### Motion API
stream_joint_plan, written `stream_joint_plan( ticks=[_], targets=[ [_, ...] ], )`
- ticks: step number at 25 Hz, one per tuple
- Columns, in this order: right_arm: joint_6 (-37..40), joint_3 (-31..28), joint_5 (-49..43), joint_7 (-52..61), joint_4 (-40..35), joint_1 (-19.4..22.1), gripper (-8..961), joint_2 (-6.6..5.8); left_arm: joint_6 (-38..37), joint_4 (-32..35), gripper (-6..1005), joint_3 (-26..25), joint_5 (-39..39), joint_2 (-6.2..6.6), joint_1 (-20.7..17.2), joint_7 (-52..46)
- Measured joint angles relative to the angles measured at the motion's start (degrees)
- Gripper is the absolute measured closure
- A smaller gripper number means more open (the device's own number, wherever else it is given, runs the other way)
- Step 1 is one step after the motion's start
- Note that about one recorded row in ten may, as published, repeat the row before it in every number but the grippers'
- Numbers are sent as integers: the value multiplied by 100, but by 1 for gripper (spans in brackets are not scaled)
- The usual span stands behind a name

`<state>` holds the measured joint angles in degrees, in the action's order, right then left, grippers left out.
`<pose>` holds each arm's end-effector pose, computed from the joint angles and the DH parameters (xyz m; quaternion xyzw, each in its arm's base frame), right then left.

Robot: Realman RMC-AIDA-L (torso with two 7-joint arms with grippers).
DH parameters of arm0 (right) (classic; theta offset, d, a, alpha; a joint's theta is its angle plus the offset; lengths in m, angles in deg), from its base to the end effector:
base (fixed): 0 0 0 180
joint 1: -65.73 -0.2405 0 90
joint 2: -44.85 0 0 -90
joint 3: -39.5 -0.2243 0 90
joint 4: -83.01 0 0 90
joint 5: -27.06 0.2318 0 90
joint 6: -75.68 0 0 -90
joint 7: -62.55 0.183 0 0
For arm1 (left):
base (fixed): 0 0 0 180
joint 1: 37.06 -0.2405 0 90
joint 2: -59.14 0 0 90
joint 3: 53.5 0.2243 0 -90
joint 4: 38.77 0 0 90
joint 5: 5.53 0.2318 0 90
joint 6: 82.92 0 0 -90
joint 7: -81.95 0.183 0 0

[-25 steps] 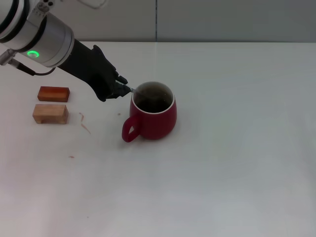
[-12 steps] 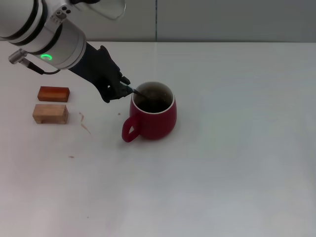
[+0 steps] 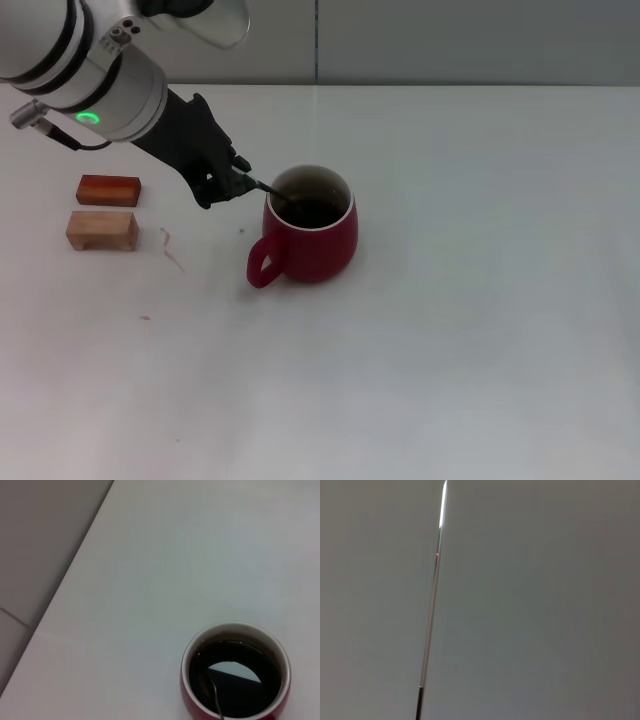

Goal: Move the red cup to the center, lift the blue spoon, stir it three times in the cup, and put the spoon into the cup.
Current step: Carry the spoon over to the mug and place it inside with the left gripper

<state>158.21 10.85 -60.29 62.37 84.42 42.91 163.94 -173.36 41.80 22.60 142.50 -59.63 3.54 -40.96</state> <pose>0.3651 0.3251 0.0847 -0.5256 0.1784 0.2622 0.7894 -0.1170 0.3890 0.0007 -0.9673 -0.0784 0.1754 0.1658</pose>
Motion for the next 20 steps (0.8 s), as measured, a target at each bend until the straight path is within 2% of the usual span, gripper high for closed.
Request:
stream_joint_plan(
  ticks=[9, 20],
  targets=[
    [0, 0, 0, 0, 0, 1, 290, 0, -295, 245, 856, 94, -48, 3, -68, 78],
    [11, 0, 0, 0, 12, 4, 291, 0, -414, 390, 856, 94, -577, 1, -37, 75]
  ],
)
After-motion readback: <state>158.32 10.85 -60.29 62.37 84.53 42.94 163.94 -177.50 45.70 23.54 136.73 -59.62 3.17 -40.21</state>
